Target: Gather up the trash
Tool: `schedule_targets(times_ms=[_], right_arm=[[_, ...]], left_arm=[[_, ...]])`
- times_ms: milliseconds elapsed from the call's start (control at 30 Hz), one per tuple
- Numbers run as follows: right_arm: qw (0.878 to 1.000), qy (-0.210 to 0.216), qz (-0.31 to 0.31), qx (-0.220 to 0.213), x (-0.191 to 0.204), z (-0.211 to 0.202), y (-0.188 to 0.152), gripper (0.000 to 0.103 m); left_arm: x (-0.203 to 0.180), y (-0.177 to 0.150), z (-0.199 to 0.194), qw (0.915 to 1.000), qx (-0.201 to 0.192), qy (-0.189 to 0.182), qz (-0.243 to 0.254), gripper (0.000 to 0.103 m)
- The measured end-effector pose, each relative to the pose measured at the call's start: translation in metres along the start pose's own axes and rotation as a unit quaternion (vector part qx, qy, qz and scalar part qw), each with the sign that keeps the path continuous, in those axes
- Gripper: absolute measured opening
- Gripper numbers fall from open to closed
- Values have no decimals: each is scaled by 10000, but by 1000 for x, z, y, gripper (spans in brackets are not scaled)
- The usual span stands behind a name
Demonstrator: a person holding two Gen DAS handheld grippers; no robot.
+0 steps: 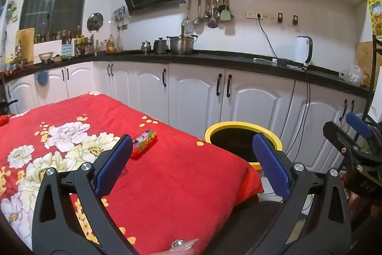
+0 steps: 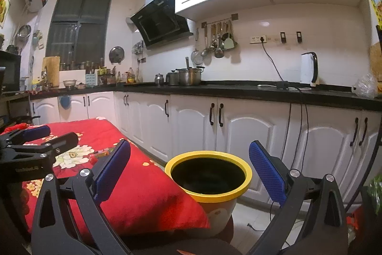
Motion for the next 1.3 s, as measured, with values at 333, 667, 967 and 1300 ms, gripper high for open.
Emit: schedule_targets(times_ms=[333, 667, 967, 1300], right_arm=[[9999, 2, -135, 31, 7, 0, -8, 97], [9999, 12, -141, 58, 5, 1, -8, 97], [9999, 8, -141, 67, 5, 1, -8, 97], [9999, 5, -142, 65, 5, 1, -8, 97]], left_arm=[[1, -8, -9, 9999, -110, 43, 2, 92], [5, -11, -7, 10000, -51, 59, -36, 92], [5, -13, -6, 10000, -36, 56, -39, 92], [5, -12, -6, 10000, -41, 63, -39, 92]])
Point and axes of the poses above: each gripper's, at about its wrist camera, not at the fingertips, and z roughly the way its jaws point, x to its left, y to its top, the point moved 3 cm from there along z, roughly the way its jaws point, and after that the axes turned 10 degrees about -y, right-handed, at the moved point
